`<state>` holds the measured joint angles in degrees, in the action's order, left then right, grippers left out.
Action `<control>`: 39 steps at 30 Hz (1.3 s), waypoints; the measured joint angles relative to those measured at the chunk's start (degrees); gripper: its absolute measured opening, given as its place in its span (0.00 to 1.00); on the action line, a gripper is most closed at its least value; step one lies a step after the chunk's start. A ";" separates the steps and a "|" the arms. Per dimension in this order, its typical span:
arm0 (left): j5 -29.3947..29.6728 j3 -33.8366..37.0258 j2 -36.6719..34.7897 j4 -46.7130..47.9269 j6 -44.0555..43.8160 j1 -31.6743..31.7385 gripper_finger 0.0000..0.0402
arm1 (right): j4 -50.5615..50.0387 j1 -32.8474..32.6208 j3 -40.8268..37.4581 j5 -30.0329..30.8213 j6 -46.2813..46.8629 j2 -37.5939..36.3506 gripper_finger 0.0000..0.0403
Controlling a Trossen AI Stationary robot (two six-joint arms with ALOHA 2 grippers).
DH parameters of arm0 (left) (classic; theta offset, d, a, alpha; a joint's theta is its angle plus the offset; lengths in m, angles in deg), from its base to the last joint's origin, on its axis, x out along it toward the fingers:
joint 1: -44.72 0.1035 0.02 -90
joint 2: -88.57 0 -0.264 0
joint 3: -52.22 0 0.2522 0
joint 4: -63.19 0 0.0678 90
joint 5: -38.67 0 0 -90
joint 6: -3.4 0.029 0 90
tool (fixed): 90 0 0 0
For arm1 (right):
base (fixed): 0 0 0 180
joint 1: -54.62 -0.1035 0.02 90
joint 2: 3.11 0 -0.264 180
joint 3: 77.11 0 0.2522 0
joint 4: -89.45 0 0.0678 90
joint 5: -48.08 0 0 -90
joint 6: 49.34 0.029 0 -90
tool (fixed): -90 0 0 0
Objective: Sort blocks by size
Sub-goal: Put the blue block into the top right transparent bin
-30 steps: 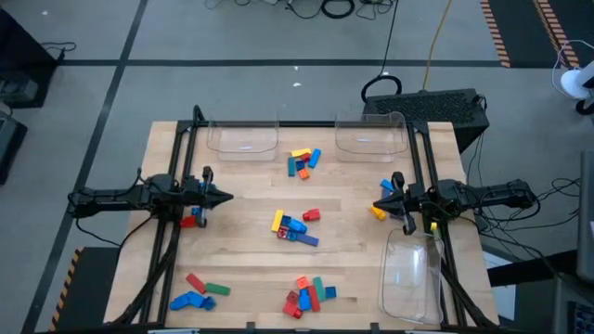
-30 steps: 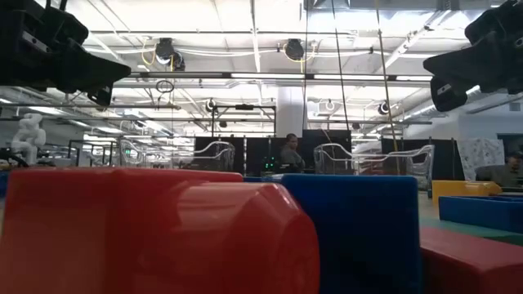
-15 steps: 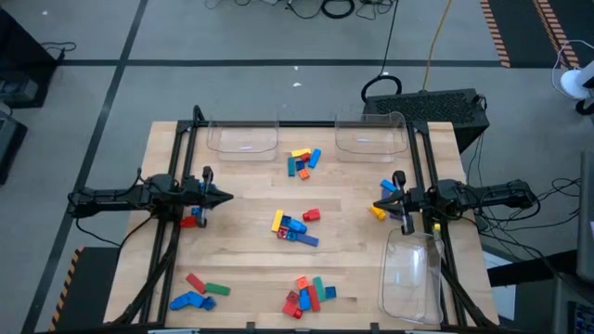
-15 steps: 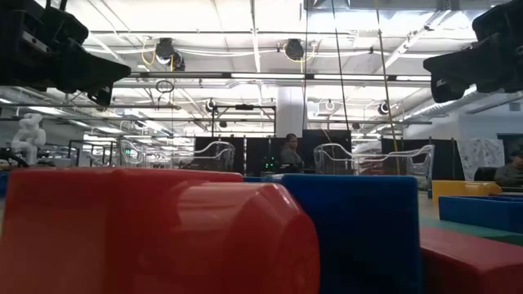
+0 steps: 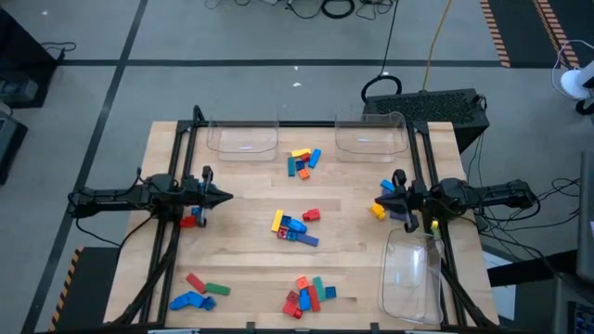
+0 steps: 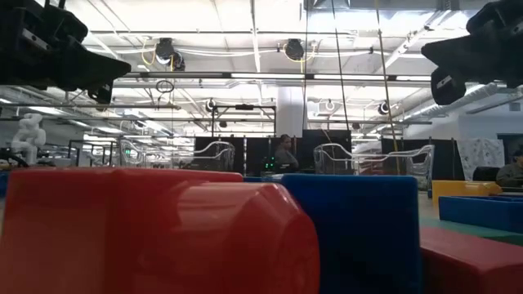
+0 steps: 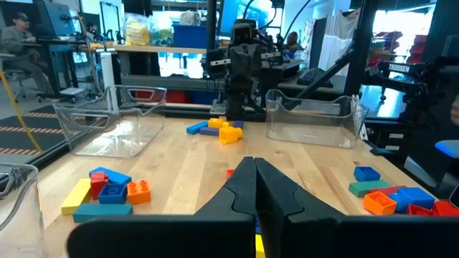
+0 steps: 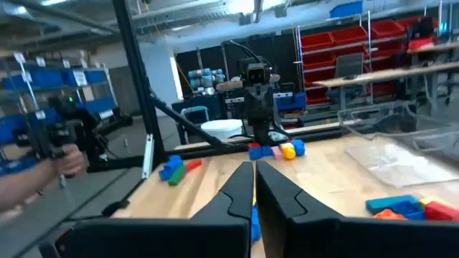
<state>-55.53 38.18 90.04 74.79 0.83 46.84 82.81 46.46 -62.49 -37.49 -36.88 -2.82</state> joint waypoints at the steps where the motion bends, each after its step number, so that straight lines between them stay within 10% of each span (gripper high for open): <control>1: 0.00 -0.01 0.00 0.29 0.00 -0.01 0.00 | 0.19 0.00 0.00 0.01 0.34 0.00 0.00; 12: 0.45 0.00 0.81 0.92 -8.82 -0.01 0.00 | -1.38 0.06 0.00 14.80 1.01 0.00 0.00; 30: 15.15 -3.41 16.68 -7.53 -5.60 0.21 0.01 | -3.09 2.64 0.00 16.31 -0.37 7.14 0.00; 39: 18.69 -3.82 26.38 -19.25 -2.19 0.16 0.13 | -3.20 7.04 4.45 16.62 7.19 15.82 0.17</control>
<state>-36.85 34.36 116.42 55.53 -1.35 47.00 79.62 53.50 -58.04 -20.87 -29.68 13.00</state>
